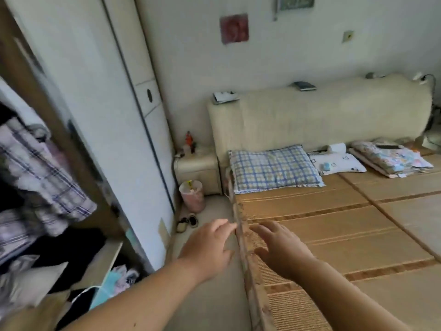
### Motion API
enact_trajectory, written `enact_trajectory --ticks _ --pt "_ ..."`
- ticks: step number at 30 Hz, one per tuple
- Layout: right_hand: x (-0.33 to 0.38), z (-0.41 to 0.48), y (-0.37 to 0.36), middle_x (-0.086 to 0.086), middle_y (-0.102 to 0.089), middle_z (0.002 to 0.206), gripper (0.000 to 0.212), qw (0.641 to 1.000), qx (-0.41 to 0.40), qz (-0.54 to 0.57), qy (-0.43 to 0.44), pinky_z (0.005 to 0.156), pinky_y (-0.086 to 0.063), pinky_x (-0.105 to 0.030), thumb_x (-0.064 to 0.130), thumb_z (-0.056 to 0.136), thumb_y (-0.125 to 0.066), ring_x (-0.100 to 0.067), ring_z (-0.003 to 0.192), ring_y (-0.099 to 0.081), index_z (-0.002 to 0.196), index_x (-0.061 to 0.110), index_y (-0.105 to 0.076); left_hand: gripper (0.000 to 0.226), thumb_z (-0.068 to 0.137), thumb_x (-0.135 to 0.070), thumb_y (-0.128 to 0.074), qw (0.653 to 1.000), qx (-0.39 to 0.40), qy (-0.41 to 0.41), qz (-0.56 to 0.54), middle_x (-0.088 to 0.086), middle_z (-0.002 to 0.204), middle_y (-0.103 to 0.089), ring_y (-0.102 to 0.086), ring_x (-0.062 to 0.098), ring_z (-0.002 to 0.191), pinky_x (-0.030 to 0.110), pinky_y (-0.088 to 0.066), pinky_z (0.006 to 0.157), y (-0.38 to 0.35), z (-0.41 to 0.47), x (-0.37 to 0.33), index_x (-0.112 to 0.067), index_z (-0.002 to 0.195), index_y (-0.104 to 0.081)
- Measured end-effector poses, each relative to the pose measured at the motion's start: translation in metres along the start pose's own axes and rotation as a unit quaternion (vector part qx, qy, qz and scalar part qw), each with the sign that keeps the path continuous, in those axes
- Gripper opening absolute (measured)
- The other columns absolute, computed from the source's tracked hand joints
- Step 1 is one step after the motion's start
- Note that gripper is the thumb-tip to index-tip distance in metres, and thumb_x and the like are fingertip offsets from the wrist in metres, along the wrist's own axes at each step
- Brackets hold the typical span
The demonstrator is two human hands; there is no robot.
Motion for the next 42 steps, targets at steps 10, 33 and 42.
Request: enact_trajectory --ticks 10,33,42 --pt "0.281 0.168 0.002 0.012 -0.027 0.15 0.061 0.975 -0.036 0.005 0.221 0.108 -0.029 -0.037 0.047 0.087 -0.051 -0.017 0.134 -0.033 0.142 0.045 -0.024 0.06 0.086 -0.043 -0.052 0.969 -0.157 0.179 0.065 -0.008 0.152 -0.027 -0.026 0.014 0.138 0.031 -0.026 0.112 0.163 -0.07 0.244 -0.036 0.143 -0.033" --pt "0.719 0.364 0.224 -0.011 -0.051 0.136 0.052 0.727 -0.173 0.137 0.65 0.09 -0.03 -0.018 0.024 0.092 -0.054 -0.027 0.122 -0.047 0.141 0.012 -0.039 0.054 0.088 -0.042 -0.057 0.761 -0.471 0.411 0.172 -0.016 0.145 -0.032 -0.031 0.004 0.134 0.017 -0.026 0.105 0.492 -0.19 0.482 -0.039 0.139 -0.039" --pt "0.837 0.425 0.236 -0.015 -0.063 0.105 0.021 0.802 -0.168 0.049 0.571 0.069 -0.037 -0.028 0.023 0.092 -0.052 -0.032 0.092 -0.057 0.106 0.007 -0.057 0.055 0.088 -0.036 -0.06 0.723 -0.51 0.43 0.182 -0.006 0.145 -0.037 -0.036 0.01 0.132 0.021 -0.03 0.106 0.573 -0.215 0.542 -0.031 0.14 -0.041"
Point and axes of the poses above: each hand's wrist, its own z-axis towards the middle knuckle, its own y-axis out of the back of the hand, x = y × z, the point moved 10 cm from there along z, towards the middle knuckle
